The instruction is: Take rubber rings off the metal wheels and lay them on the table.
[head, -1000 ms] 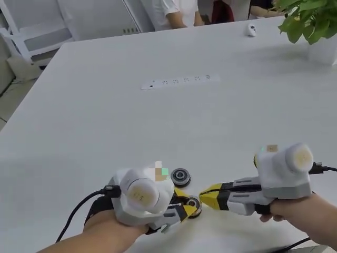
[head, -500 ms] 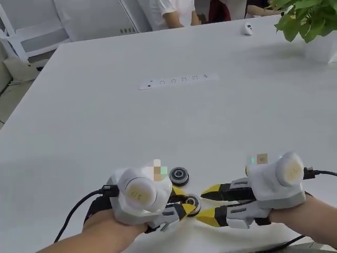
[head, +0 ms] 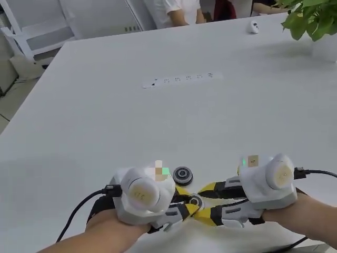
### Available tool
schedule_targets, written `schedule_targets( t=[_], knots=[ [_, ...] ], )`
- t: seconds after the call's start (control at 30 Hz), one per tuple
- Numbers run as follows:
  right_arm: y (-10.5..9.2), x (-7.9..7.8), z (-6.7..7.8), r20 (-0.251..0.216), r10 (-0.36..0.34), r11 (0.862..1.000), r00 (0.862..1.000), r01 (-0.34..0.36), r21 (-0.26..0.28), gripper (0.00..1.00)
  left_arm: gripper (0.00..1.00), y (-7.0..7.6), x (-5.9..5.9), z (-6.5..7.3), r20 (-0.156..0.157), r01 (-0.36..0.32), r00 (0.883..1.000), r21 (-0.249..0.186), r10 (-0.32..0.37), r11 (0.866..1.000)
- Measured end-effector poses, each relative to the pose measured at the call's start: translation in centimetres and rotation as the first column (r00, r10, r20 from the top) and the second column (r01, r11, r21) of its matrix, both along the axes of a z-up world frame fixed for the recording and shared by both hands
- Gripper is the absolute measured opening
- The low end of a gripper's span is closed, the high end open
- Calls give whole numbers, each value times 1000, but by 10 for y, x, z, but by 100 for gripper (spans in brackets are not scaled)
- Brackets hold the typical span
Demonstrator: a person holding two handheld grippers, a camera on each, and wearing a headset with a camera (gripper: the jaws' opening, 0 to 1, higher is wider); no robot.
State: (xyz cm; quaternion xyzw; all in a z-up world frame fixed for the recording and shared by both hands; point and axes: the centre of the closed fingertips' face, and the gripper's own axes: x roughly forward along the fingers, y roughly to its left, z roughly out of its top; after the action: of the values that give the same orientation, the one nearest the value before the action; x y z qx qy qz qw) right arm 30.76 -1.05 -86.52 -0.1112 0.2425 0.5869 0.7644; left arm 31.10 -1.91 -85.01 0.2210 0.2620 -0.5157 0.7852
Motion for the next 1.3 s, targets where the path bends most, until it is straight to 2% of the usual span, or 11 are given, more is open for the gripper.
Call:
schedule_targets(
  t=[0.47,0.67,0.83,1.3],
  knots=[
    [-8,-5,0,31,-4,1000,1000,5,-27,17,13,0,1,-1,1,1,1000,-3,-1,1000],
    [-15,-5,-2,11,-19,999,1000,20,-27,11,13,-1,1,-1,1,1,1000,-3,-1,1000],
    [-17,-6,-2,0,-29,999,1000,29,-37,2,13,0,0,0,2,-2,1000,-1,2,1000],
    [-18,-2,-3,-72,-81,995,994,77,-65,0,13,0,0,-1,8,-10,1000,6,10,1000]
  ],
)
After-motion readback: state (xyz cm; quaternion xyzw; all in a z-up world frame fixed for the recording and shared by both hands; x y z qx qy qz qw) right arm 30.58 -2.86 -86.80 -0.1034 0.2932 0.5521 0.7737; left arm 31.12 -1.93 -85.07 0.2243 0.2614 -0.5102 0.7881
